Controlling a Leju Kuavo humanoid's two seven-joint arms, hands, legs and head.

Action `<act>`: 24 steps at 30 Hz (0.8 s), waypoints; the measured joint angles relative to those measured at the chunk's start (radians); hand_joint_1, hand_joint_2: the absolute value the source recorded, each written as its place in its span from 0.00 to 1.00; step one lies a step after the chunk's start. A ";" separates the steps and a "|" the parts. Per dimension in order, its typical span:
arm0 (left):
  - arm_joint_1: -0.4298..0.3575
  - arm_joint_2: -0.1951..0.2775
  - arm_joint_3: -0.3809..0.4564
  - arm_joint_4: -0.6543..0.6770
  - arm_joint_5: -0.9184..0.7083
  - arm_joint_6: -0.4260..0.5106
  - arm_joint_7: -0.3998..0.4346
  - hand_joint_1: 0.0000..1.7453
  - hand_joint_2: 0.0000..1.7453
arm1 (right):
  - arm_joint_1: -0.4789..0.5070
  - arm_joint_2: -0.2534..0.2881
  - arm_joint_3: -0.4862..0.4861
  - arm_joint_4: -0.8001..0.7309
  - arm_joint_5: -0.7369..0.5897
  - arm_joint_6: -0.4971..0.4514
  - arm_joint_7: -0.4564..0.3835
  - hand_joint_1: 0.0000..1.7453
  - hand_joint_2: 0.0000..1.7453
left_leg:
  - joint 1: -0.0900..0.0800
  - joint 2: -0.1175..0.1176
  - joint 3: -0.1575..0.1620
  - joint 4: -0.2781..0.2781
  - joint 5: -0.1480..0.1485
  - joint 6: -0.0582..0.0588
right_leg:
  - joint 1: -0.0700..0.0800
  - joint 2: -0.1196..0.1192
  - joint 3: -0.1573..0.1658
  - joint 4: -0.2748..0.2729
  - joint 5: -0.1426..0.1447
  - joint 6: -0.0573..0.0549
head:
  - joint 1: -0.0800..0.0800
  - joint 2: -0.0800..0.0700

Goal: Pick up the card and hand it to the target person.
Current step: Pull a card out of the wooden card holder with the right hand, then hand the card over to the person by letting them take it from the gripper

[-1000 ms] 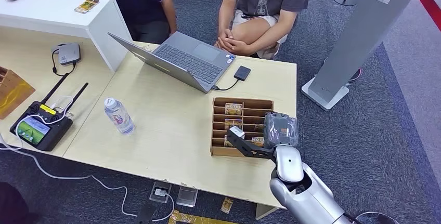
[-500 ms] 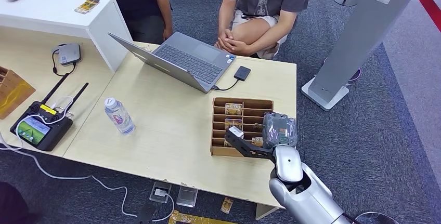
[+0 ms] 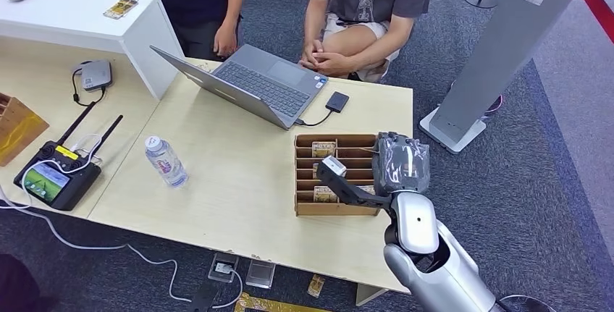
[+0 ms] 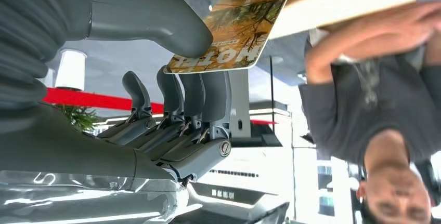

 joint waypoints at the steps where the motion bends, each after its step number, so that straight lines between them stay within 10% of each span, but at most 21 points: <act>1: 0.000 0.000 0.000 0.001 0.000 0.000 -0.001 0.00 0.00 | 0.000 -0.003 -0.004 -0.018 0.005 0.002 0.001 0.76 1.00 | 0.000 0.000 0.000 0.000 0.000 0.000 | 0.000 0.000 0.000 0.000 0.000 0.000 | 0.000 0.000; 13: 0.000 -0.006 0.000 0.014 -0.014 -0.005 -0.010 0.00 0.00 | -0.052 -0.026 -0.034 -0.115 0.000 -0.053 -0.026 0.80 1.00 | 0.000 0.000 0.000 0.000 0.000 0.000 | 0.000 0.000 0.000 0.000 0.000 0.000 | 0.000 0.000; 24: -0.002 -0.015 0.000 0.027 -0.041 -0.009 -0.015 0.00 0.00 | -0.250 0.003 -0.048 0.166 -0.072 -0.231 -0.111 0.80 1.00 | 0.000 -0.001 -0.002 0.000 0.000 0.000 | 0.000 0.000 0.000 0.000 0.000 0.000 | 0.000 0.000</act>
